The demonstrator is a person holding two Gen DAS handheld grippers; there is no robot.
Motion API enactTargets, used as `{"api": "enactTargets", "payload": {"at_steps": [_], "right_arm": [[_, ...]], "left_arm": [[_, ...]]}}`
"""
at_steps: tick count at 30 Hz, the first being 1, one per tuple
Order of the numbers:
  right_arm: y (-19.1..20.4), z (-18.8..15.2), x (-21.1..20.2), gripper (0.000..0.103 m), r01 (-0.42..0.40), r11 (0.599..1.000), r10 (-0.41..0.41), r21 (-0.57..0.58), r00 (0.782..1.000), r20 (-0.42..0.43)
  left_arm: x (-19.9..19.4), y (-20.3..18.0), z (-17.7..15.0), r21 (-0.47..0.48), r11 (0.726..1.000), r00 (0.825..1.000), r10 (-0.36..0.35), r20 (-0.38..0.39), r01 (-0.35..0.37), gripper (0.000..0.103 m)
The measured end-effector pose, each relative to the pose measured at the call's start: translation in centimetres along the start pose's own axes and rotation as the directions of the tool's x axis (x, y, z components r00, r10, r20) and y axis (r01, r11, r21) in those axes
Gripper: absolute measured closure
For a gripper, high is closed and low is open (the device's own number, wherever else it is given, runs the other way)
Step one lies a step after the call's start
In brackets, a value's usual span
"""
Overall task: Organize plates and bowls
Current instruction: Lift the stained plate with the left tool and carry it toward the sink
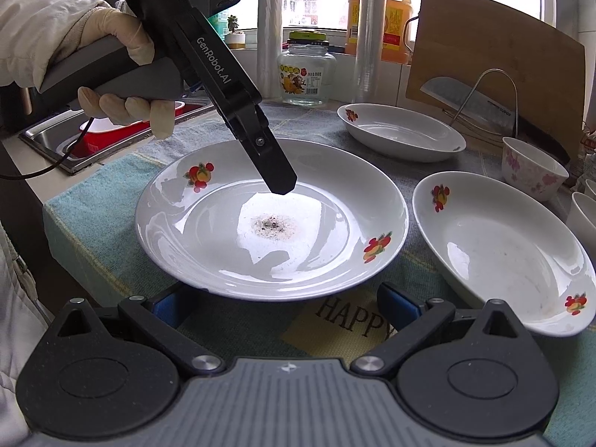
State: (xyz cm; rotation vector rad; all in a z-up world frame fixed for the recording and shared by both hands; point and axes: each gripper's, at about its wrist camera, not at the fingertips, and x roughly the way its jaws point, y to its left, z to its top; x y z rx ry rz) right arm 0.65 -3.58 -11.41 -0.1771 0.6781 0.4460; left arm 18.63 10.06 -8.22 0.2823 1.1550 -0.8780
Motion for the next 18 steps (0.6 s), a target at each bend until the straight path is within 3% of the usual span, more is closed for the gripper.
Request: {"api": "enactTargets", "payload": {"at_steps": [14,18], "right_arm": [[0.3,0.2,0.0,0.000,0.003,1.000,-0.003,-0.026,1.000,0.008],[0.2,0.3,0.0,0.000,-0.001,1.000,0.001,-0.028,1.000,0.008]], "left_arm": [[0.7,1.1,0.7,-0.009,1.000,0.999,-0.030,-0.037,0.030,0.010],[1.0,1.2,1.0,-0.004,0.999,0.998,-0.044,-0.055,0.043,0.019]]}}
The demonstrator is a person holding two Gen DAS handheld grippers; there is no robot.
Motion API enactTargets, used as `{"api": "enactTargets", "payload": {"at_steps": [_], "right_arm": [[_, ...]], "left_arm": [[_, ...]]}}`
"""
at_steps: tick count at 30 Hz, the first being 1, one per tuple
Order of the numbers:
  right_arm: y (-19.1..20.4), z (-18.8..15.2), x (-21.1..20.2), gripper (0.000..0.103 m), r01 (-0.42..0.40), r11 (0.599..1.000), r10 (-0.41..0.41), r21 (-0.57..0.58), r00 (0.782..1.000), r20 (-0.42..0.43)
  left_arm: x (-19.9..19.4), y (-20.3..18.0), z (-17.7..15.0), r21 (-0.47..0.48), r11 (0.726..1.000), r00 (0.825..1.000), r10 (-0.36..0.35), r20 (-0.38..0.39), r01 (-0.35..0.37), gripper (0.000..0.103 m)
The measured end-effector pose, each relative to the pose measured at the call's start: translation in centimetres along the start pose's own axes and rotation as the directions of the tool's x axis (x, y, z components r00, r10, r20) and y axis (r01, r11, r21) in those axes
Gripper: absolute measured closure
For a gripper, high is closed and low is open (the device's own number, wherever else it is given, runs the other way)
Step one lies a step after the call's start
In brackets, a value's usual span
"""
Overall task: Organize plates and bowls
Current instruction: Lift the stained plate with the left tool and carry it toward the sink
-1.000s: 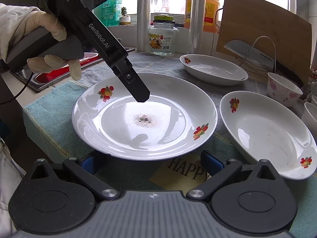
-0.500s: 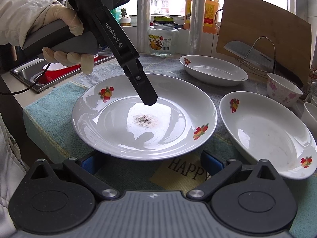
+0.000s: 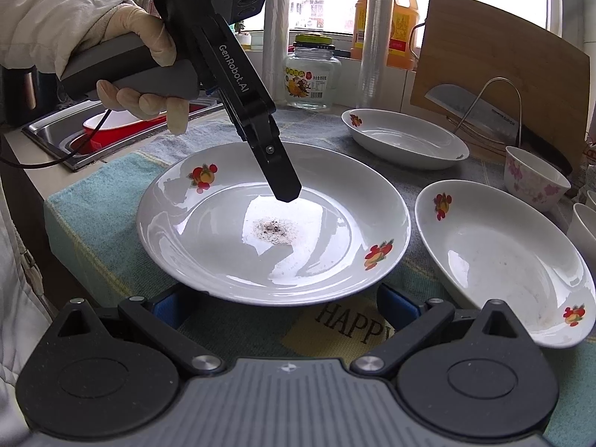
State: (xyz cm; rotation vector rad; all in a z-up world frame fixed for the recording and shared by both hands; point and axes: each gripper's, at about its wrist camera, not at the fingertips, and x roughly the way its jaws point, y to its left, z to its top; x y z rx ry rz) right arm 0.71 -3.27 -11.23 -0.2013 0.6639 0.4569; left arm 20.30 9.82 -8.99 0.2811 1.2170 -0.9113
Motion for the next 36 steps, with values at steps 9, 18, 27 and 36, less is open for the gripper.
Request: {"api": "enactTargets", "payload": {"at_steps": [9,18,27,36], "right_arm": [[0.0,0.5,0.2,0.000,-0.004,1.000,0.004,-0.020,1.000,-0.015],[0.0,1.1,0.6,0.000,-0.036,0.999,0.035,-0.019,0.999,-0.034],[-0.1,1.3,1.0,0.000,-0.043,0.999,0.042,-0.013,0.998,-0.054],[0.0,1.4,0.8,0.000,-0.024,0.999,0.022,-0.022,0.998,-0.065]], "left_arm": [[0.3,-0.1,0.5,0.040,0.999,0.999,-0.011,-0.033,0.012,0.019],[0.5,-0.4,0.8,0.060,0.998,0.999,-0.016,-0.044,0.019,0.020],[0.3,0.0,0.7,0.064,0.998,0.999,-0.025,-0.036,0.027,0.020],[-0.3,-0.3,0.3,0.083,0.996,1.000,-0.013,-0.015,0.014,0.020]]}}
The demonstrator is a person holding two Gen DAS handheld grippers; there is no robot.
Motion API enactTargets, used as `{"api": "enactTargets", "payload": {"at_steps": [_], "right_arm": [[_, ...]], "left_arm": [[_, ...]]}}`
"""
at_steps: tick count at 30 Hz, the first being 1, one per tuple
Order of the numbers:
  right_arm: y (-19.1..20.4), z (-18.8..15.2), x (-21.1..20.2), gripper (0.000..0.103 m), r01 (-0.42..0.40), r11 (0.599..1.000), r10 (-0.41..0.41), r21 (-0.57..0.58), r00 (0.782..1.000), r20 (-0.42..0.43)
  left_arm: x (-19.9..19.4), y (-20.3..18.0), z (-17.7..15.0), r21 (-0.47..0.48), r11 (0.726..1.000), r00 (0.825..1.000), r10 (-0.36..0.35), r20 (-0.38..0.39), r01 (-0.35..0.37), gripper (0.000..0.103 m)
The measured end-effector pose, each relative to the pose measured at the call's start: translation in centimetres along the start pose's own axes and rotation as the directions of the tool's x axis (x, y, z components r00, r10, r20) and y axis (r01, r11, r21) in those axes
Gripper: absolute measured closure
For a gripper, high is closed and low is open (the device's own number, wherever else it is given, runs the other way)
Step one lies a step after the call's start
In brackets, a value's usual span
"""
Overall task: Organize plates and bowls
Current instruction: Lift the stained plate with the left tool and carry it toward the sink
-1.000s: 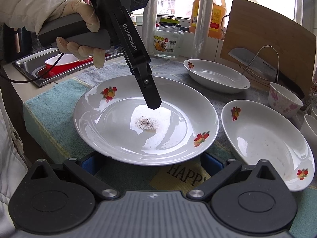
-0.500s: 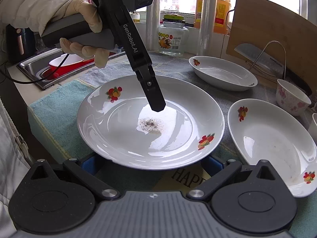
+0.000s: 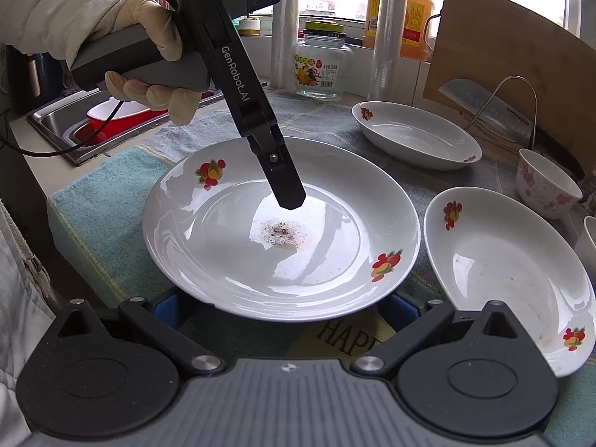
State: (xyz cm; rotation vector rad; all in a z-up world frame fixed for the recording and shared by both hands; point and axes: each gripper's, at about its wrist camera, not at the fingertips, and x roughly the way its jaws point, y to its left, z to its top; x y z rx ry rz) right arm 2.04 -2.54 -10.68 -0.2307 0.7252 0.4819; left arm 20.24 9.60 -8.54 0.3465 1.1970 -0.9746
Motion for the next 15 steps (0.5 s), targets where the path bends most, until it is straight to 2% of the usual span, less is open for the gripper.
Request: {"api": "enactTargets", "payload": {"at_steps": [4,15], "right_arm": [[0.0,0.2,-0.1,0.000,0.008,1.000,-0.008,-0.008,1.000,-0.001],[0.2,1.7,0.4,0.000,-0.015,0.999,0.015,-0.050,1.000,0.006]], "left_arm": [[-0.3,-0.3,0.0,0.017,1.000,1.000,0.009,0.012,-0.010,0.020],[-2.3,0.8,-1.0,-0.029,0.999,0.997,0.035,0.065,-0.033,0.020]]}}
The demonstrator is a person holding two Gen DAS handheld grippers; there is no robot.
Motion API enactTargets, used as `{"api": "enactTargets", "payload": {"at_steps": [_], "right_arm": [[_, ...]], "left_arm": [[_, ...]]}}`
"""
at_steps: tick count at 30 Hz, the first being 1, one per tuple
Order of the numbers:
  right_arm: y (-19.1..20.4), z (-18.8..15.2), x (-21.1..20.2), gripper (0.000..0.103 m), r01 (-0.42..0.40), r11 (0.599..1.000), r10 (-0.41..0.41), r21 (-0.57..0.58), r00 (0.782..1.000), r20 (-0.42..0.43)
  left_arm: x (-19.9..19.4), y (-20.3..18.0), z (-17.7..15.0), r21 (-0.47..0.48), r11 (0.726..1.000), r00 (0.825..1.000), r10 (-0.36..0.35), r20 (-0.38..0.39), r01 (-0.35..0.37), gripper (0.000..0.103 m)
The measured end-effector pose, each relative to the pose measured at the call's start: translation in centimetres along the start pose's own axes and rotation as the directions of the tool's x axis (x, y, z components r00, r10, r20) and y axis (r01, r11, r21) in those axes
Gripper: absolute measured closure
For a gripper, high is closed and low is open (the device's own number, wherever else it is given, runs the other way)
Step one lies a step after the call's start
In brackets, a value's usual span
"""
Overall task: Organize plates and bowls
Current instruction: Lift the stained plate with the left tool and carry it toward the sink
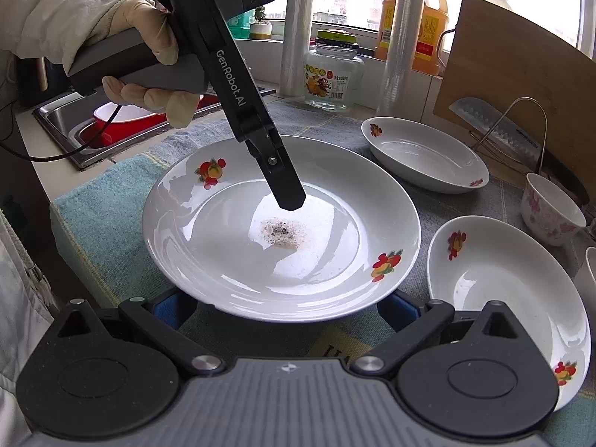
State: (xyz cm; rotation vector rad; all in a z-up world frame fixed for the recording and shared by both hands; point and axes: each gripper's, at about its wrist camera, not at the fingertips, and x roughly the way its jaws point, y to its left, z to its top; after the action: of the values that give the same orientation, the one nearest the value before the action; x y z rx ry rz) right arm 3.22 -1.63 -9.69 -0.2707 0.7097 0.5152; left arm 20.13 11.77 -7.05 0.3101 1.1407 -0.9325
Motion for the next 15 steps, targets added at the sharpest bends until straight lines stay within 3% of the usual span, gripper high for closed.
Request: {"api": "enactTargets", "payload": {"at_steps": [15], "right_arm": [[1.0,3.7,3.3,0.000,-0.065,0.994,0.066,-0.085,0.998,0.011]], "left_arm": [[-3.4,3.9,-1.6,-0.086,0.995,0.996,0.060,0.069,-0.054,0.020]]}}
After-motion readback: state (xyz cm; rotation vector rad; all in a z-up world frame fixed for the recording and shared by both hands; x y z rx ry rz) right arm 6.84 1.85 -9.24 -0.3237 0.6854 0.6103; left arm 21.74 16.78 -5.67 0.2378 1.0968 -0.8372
